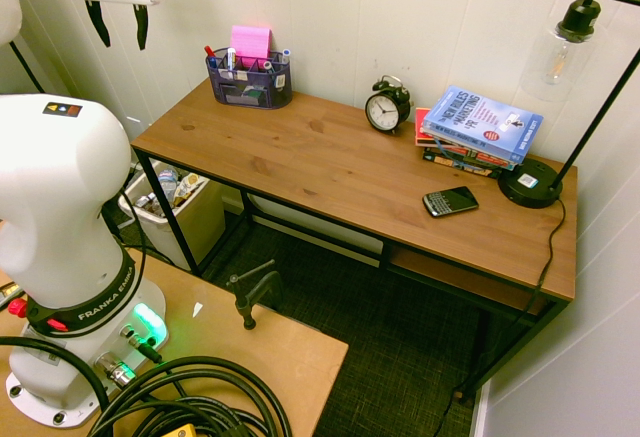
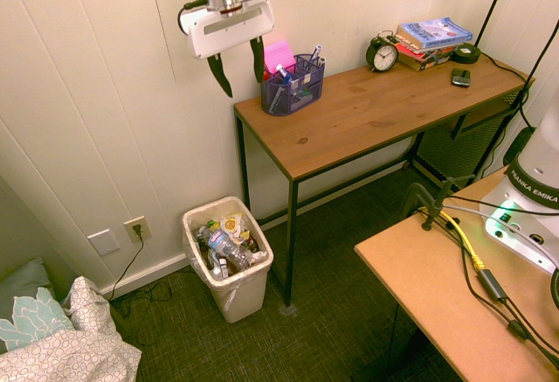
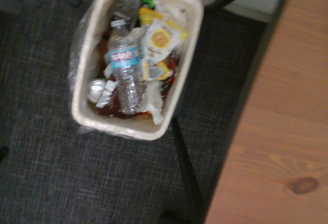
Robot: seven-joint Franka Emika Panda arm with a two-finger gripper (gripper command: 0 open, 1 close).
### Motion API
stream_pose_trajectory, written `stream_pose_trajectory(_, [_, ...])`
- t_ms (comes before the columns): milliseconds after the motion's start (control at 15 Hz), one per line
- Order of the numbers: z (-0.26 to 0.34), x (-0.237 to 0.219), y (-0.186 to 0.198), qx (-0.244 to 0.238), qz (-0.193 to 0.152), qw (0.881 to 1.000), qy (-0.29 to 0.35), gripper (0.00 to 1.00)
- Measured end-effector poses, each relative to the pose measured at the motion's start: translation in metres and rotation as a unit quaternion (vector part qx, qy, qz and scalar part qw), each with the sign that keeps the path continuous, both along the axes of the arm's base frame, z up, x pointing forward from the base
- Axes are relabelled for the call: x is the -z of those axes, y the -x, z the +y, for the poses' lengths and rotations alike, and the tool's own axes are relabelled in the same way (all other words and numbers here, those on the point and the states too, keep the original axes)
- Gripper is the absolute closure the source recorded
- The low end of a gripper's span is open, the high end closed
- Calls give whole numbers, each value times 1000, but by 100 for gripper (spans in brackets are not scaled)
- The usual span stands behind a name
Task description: Throw the bottle in the trash bin
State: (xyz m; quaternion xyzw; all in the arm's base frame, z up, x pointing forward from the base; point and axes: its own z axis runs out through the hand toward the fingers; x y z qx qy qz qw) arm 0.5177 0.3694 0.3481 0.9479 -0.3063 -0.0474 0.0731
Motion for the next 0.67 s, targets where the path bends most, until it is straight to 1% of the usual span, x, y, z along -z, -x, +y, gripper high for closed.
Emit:
stream_pose_trajectory(133, [-24,-8,15,47,-35,998,23,0])
stream_pose_trajectory(200, [-40,-2,19,69,-45,996,28,0])
stream_pose_trajectory(467, [-119,41,36,125,-53,990,24,0])
stream_pose_trajectory(667, [-178,46,62,169,-69,983,20,0])
